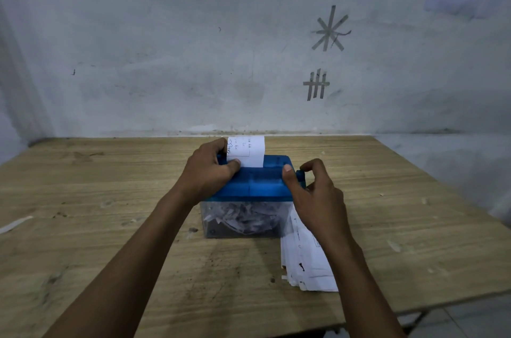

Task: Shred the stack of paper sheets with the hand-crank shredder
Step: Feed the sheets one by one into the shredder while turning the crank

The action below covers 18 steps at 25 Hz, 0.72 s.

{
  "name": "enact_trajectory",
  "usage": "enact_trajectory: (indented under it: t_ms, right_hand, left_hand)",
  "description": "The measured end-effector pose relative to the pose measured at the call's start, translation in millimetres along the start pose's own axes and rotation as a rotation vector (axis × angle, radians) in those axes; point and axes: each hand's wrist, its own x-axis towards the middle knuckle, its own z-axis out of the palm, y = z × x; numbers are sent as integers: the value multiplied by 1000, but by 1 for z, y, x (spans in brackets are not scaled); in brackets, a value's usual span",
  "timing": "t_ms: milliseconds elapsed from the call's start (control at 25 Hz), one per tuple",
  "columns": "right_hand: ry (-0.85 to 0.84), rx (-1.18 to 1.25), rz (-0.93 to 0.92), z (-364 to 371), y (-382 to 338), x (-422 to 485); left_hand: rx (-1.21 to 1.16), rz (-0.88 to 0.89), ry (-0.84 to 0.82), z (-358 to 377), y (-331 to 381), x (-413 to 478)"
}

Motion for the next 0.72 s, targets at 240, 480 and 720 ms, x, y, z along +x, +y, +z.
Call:
enact_trajectory:
  t_ms: [240,480,720]
  right_hand:
    - [-72,-226,45,-20,-16,23]
    - [-533,-291,68,-48,-35,70]
    - [-398,402,-188,-53,45,46]
  left_hand:
    - [17,-24,10,0,2,0]
    - [-20,-37,38,1,-1,1]
    - [-10,-18,15,3,-3,2]
